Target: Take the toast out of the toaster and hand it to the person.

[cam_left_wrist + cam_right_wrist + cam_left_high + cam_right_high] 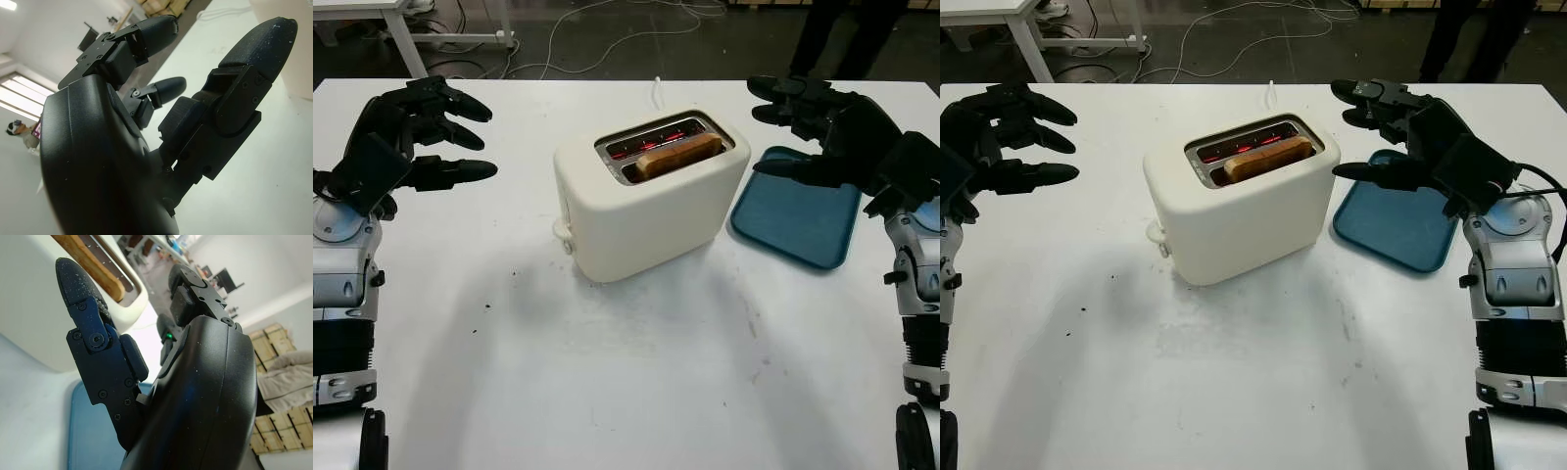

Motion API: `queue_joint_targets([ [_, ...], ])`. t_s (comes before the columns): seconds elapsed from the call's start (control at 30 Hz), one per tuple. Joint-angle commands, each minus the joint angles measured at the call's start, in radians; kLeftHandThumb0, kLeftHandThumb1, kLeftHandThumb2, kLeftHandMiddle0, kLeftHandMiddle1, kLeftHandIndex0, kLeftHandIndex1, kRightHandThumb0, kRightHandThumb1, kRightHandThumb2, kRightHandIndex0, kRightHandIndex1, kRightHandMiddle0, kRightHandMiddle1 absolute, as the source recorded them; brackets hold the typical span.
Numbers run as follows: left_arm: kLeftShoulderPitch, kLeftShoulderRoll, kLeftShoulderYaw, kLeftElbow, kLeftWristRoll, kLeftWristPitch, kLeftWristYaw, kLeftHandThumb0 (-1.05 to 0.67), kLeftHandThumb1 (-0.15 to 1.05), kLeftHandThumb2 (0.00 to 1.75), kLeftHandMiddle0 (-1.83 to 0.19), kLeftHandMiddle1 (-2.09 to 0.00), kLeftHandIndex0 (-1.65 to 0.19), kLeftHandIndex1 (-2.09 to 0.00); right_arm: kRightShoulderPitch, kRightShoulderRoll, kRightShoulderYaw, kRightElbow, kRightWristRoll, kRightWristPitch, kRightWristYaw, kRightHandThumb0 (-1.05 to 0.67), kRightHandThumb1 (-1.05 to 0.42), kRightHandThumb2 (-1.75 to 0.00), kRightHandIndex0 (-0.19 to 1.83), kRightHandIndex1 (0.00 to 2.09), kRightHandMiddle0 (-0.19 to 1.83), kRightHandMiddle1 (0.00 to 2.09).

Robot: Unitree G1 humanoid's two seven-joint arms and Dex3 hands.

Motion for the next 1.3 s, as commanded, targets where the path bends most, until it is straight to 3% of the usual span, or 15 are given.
queue_joint_targets([
  [0.0, 0.004, -0.006, -0.004, -0.007, 0.003, 0.000, 0.009, -1.05, 0.56, 0.00, -0.62, -1.07, -0.60, -0.97, 0.005, 0.005, 0.000, 0.000, 0.001, -0.014, -0.007, -0.72, -0.75, 0.00, 0.10, 0.60, 0.42, 0.01],
  [1.27, 0.007, 0.001, -0.008, -0.004, 0.011, -0.008, 0.011, -1.05, 0.59, 0.00, -0.65, -1.03, -0.62, -0.95, -0.009, 0.002, -0.005, -0.012, 0.002, -0.012, -0.015, -0.67, -0.74, 0.00, 0.08, 0.62, 0.41, 0.00],
])
